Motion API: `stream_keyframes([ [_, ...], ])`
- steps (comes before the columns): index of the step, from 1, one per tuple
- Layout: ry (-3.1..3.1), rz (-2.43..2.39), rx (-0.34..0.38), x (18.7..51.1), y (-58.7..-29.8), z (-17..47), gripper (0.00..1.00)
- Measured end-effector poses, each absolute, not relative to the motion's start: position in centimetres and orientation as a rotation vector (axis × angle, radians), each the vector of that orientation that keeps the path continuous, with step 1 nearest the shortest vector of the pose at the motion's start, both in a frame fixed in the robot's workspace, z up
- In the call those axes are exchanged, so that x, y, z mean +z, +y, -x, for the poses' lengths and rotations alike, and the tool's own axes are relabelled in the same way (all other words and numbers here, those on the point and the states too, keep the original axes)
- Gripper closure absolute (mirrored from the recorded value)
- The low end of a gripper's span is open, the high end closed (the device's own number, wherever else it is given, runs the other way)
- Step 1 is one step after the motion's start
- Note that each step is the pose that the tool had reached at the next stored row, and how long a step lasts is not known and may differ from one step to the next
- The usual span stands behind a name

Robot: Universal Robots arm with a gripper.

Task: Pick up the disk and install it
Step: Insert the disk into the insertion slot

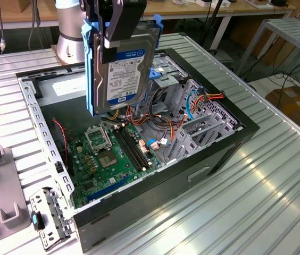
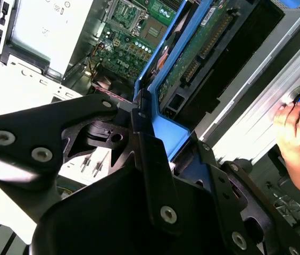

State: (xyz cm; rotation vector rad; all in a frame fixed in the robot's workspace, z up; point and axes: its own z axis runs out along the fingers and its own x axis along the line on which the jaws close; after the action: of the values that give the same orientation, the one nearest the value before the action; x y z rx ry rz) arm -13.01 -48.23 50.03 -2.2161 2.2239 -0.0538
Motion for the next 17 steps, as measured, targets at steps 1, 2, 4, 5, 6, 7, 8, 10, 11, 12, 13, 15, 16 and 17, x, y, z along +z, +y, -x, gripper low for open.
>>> stream_keyframes([
  [1, 2.224, 2.216, -0.054, 50.0, -48.2, 13.0, 0.63],
  [2, 2.224, 2.216, -0.054, 50.0, -48.3, 13.0, 0.63],
  [4, 2.224, 2.216, -0.054, 50.0, -48.3, 13.0, 0.63],
  [5, 2.224, 2.216, -0.054, 50.0, -48.3, 13.0, 0.63],
  [6, 2.224, 2.216, -0.054, 50.0, -48.3, 13.0, 0.63],
  [7, 2.224, 2.216, -0.054, 50.0, -48.3, 13.0, 0.63],
  [8, 2.224, 2.216, -0.054, 50.0, -48.3, 13.0, 0.63],
  [10, 2.224, 2.216, -0.054, 50.0, -48.3, 12.8, 0.63],
  [11, 2.224, 2.216, -0.054, 50.0, -48.3, 12.7, 0.63],
  [12, 2.224, 2.216, -0.054, 50.0, -48.4, 12.6, 0.63],
  [13, 2.224, 2.216, -0.054, 50.0, -48.4, 12.1, 0.63],
  [15, 2.224, 2.216, -0.054, 50.0, -48.6, 11.1, 0.63],
  [16, 2.224, 2.216, -0.054, 50.0, -48.6, 10.6, 0.63],
  [17, 2.224, 2.216, -0.054, 50.0, -48.6, 10.4, 0.63],
])
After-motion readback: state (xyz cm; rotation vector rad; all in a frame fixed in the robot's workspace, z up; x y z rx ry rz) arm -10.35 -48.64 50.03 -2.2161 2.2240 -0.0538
